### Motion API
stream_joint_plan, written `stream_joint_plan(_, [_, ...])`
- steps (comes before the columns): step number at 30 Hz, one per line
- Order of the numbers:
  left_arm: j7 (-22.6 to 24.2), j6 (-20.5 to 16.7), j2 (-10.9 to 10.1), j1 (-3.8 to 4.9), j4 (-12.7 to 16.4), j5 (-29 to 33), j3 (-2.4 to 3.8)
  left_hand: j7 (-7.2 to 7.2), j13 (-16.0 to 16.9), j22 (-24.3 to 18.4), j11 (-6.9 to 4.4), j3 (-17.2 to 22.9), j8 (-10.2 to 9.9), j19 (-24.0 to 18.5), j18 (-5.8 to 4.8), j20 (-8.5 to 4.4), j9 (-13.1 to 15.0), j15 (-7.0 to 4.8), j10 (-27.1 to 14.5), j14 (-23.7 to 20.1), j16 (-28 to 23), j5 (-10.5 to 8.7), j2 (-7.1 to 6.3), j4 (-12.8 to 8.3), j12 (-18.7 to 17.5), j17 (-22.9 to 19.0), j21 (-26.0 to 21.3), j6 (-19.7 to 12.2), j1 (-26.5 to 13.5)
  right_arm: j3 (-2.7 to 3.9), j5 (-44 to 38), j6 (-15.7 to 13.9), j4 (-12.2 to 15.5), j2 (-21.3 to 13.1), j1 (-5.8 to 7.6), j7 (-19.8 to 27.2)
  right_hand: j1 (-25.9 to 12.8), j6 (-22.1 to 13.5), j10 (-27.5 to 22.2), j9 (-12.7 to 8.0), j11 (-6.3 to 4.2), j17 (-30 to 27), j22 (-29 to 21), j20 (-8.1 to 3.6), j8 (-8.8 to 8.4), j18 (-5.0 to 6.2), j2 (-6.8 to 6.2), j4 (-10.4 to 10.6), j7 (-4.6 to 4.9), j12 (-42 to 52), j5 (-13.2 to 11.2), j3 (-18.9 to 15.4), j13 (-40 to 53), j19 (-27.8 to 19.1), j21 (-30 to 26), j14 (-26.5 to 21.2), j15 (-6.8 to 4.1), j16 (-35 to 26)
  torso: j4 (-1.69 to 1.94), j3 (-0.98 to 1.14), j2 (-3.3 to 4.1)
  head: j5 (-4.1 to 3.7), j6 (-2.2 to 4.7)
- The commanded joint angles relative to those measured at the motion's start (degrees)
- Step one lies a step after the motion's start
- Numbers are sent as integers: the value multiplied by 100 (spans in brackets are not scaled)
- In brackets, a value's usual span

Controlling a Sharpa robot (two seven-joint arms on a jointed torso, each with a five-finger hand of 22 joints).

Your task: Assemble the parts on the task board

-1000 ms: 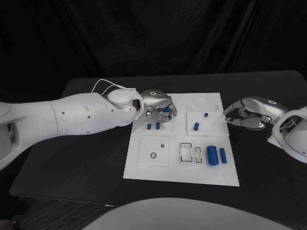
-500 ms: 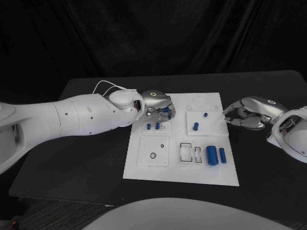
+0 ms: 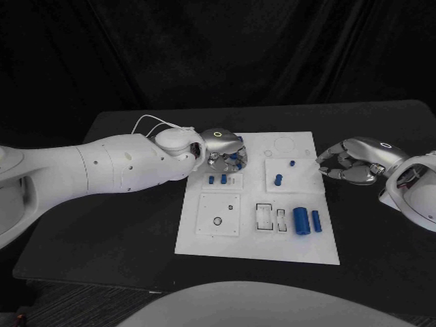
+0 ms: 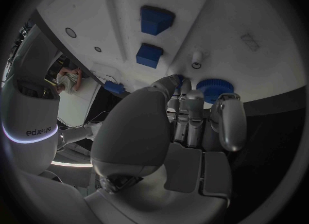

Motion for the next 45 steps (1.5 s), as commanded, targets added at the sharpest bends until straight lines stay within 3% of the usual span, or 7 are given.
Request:
stream_joint_plan(1, [209,-220,1,-22,-5,-20,-2,0,25,1127,-40,18,73,75,-105,-5,54,-16,192,114,60,102,53,-82,45,57,100,158,-30,4,-2,-14,3,2,-15,-7,-8,41,596,-7,48,1499,717,-1,-12,57,-63,5,12,15,23,39,1507,-23,-23,599,41,-1,1,1,1,0,-1])
stream_joint_plan(9, [382,-693,-142,-25,120,-19,-1,51,-88,1145,-10,61,50,138,-120,-28,42,-21,413,270,42,136,21,-168,-165,21,173,258,-71,4,-2,-11,2,-4,-15,-5,-8,41,596,-7,48,1499,717,-1,-12,57,-63,5,12,15,23,39,1507,-23,-23,599,41,-1,4,3,-3,-18,-1])
stream_joint_plan(16, [365,-819,-457,25,474,-19,1,33,-346,1086,19,153,-146,26,-78,-39,-51,-32,132,145,-185,51,-32,-159,-698,-246,-19,83,-149,4,-2,1,1,-15,-16,-20,-8,41,596,-7,48,1499,717,-1,-12,57,-63,5,12,15,23,39,1507,-23,-23,599,41,-1,3,3,-5,-10,-1])
stream_joint_plan(26, [275,-422,-801,154,768,-19,1,11,-438,1060,2,183,-189,-40,-61,-31,-71,-32,85,72,-248,-46,-64,-126,-878,-313,-118,75,-207,4,-2,9,-14,-6,-15,-38,-7,42,596,-9,49,1497,715,0,-12,58,-65,0,14,15,25,46,1507,-26,-31,598,42,-4,2,9,-12,24,-1])
stream_joint_plan(32, [229,-217,-870,167,765,-18,0,13,-451,1055,5,183,-189,-52,-57,-29,-71,-32,99,58,-259,-81,-63,-110,-901,-330,-138,88,-225,3,-2,17,-19,-11,-15,-47,-7,42,596,-9,49,1497,715,0,-12,58,-65,0,14,15,25,46,1507,-26,-31,598,42,-4,9,16,-12,3,-1])
stream_joint_plan(45, [102,-119,-904,158,719,-19,-2,8,-478,1037,6,191,-194,-94,-44,-26,-72,-31,82,-16,-326,-95,-84,-115,-955,-419,-203,94,-223,3,-2,60,-27,12,-15,-65,-9,42,596,-10,49,1496,715,0,-12,58,-66,0,14,15,25,48,1507,-26,-32,597,42,-6,9,0,-1,6,-1])
